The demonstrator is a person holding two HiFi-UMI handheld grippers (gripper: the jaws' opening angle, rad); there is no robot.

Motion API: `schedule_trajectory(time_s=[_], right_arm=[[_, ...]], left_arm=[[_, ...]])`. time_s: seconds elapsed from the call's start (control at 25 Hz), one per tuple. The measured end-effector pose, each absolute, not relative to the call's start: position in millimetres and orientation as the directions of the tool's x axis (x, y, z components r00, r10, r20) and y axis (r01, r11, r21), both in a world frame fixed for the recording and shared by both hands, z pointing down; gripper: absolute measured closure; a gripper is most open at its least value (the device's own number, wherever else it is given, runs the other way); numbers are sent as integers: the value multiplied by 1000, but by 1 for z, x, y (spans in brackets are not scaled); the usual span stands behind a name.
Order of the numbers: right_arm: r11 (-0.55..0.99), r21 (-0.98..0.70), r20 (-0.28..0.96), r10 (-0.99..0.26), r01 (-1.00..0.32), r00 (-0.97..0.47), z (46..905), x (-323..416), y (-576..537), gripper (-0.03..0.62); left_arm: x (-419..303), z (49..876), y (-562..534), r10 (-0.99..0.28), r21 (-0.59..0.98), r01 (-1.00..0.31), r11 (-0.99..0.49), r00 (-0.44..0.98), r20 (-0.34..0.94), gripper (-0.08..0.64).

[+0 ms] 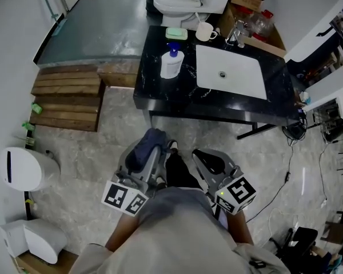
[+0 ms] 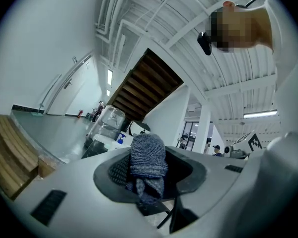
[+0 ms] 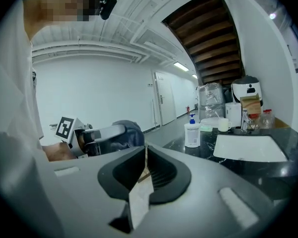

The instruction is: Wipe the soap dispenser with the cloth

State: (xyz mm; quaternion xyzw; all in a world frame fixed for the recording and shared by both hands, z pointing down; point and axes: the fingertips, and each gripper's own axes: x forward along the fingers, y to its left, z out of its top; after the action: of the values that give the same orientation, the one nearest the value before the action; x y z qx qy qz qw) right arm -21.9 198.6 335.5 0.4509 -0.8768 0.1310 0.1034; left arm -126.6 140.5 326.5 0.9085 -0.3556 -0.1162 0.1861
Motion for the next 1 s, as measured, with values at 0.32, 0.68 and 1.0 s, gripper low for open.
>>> schedule_trajectory(time_s=[0.32, 0.68, 1.0], right_arm=[[559, -152, 306, -758, -815, -576, 342, -6, 162, 591], [595, -173, 307, -725, -785, -617, 348, 13, 96, 589], [616, -178, 301, -708, -767, -639, 346, 40, 37, 583]], left_arm=[[-109, 337, 106, -679, 417, -605, -679, 733, -40, 408], [-89, 341, 44, -688, 400, -630, -666, 726, -2, 408], [-61, 338, -8, -683, 377, -637, -672, 730, 15, 408]])
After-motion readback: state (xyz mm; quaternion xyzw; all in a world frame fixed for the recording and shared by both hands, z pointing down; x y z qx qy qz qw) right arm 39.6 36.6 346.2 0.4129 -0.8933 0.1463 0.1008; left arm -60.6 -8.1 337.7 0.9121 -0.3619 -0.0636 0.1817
